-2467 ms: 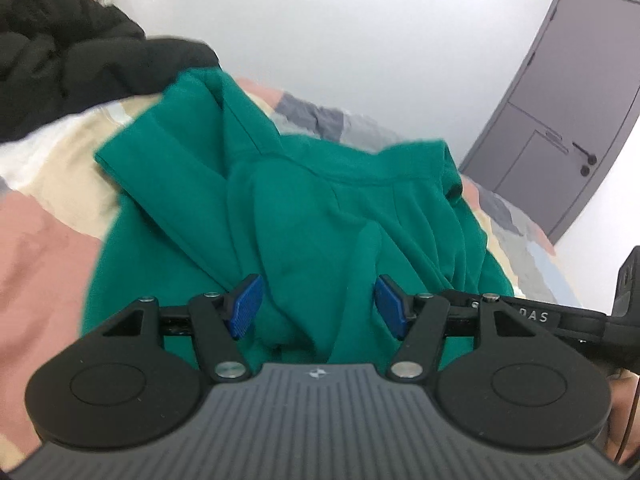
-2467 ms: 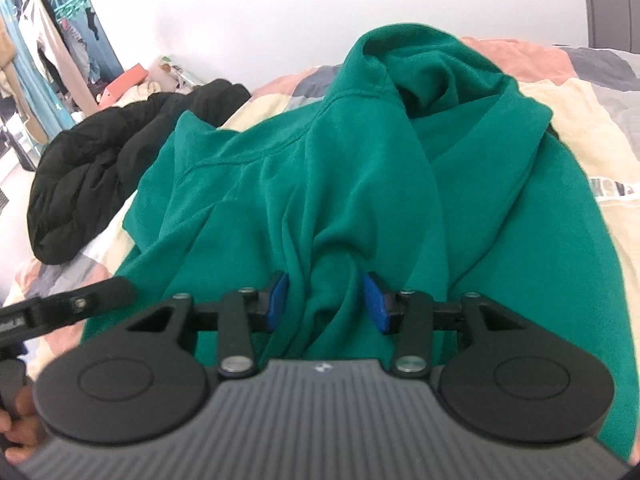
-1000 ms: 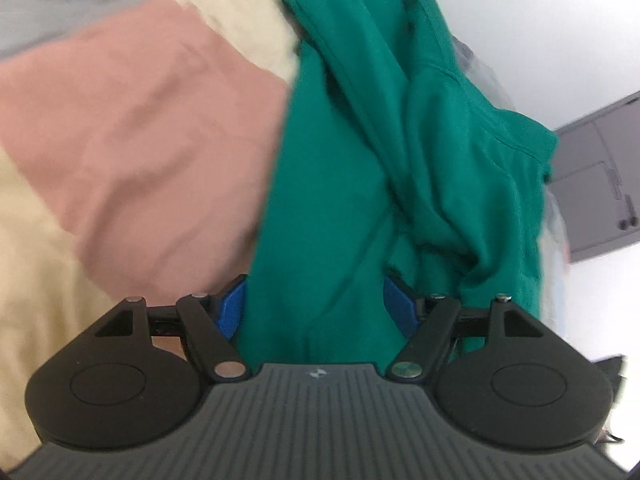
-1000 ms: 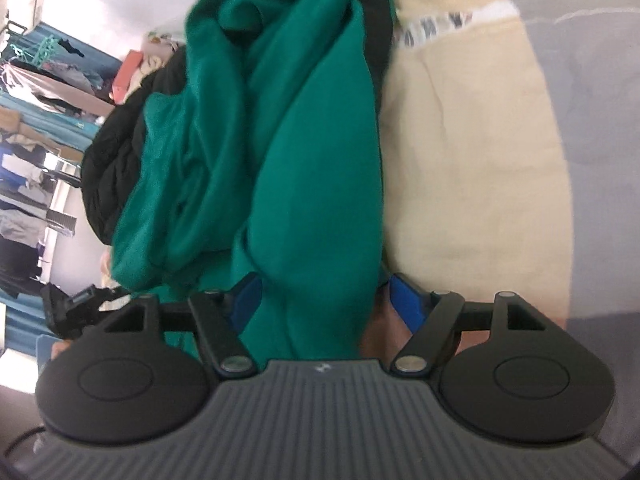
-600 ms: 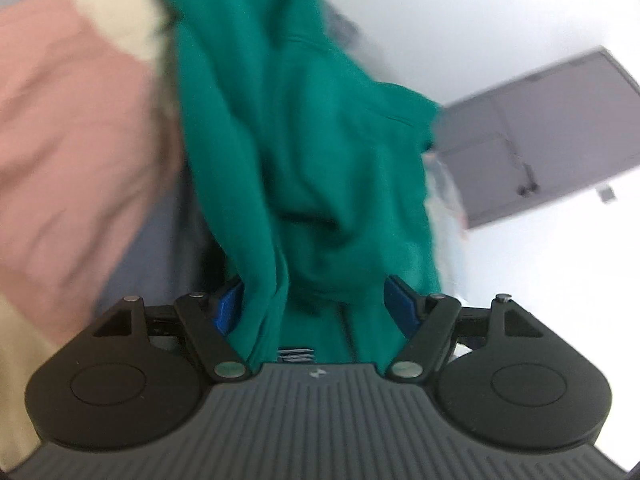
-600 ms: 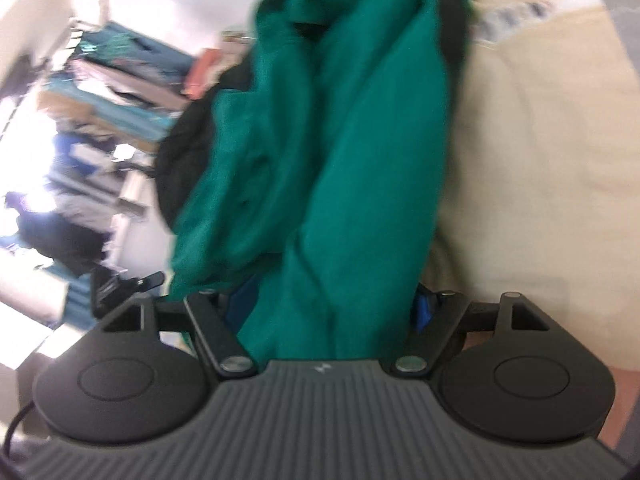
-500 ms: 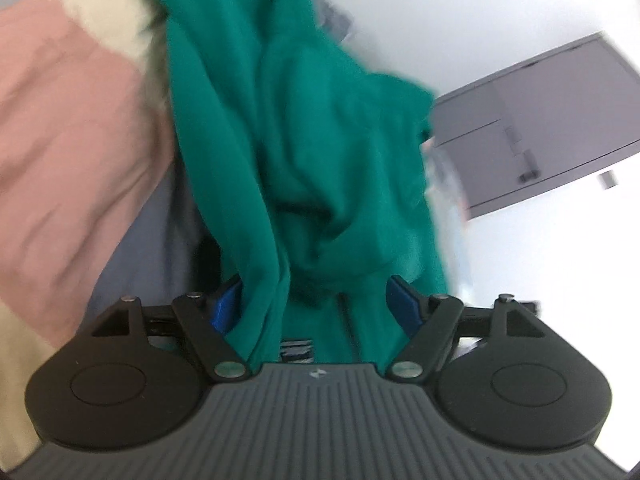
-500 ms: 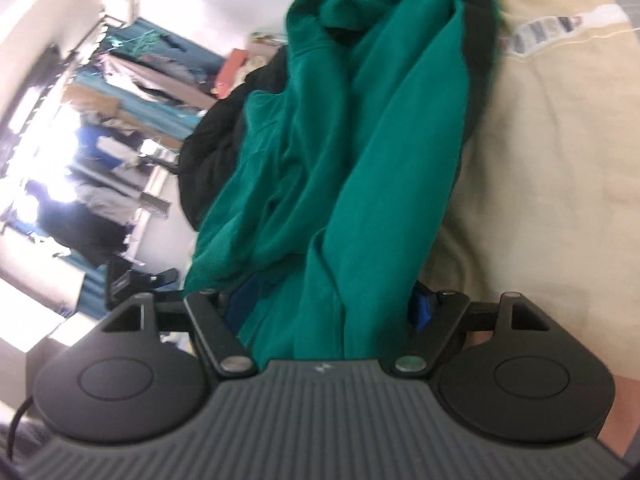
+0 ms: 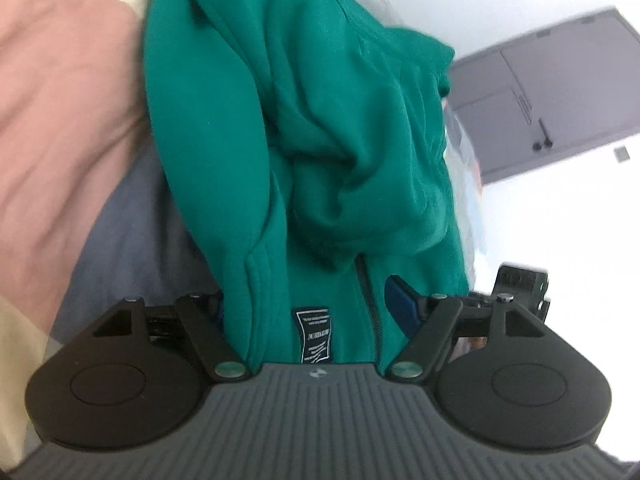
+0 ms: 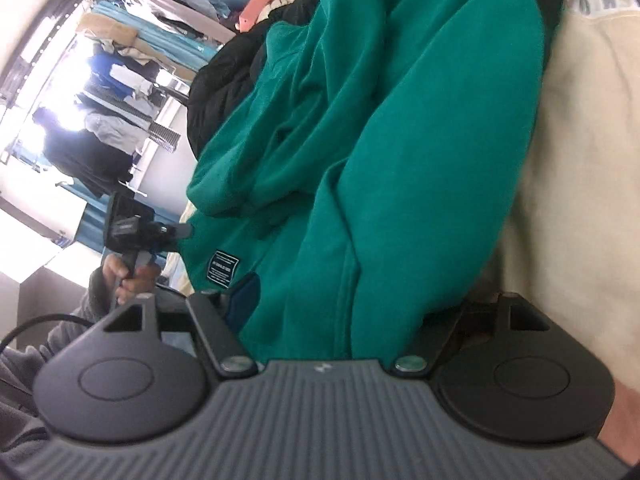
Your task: Fold large clothes
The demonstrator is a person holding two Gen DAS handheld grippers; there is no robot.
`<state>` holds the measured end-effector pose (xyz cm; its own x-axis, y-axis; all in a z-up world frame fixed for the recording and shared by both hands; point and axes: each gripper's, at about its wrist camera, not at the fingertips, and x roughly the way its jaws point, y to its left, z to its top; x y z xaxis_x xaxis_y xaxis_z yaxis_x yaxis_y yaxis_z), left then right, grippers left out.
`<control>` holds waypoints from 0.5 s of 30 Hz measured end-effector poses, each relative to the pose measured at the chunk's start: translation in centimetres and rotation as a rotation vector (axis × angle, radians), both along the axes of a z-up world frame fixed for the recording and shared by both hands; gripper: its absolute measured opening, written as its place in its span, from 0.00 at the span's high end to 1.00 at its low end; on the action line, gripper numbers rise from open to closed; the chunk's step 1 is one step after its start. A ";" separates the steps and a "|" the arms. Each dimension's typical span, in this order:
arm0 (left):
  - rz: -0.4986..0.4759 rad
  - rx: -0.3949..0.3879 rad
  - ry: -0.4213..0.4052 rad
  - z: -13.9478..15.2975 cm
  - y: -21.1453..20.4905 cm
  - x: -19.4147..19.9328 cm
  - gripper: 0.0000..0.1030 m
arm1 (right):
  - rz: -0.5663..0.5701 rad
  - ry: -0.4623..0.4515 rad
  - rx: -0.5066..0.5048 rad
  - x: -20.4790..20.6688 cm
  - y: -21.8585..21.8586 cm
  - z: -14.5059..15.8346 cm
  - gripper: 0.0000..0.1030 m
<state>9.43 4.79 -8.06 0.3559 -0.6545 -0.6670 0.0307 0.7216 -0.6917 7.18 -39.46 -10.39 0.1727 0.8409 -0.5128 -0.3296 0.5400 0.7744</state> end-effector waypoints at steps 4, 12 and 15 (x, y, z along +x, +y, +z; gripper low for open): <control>-0.010 0.127 0.064 -1.2 -0.7 0.7 0.34 | 0.025 0.061 -0.116 1.5 1.3 -1.2 0.53; 0.077 0.169 0.015 0.2 0.0 -0.3 0.87 | 0.038 -0.075 -0.164 1.2 2.2 3.3 0.81; 0.176 0.111 -0.039 1.9 2.0 -1.3 0.90 | 0.005 -0.149 -0.137 0.8 2.2 6.4 0.84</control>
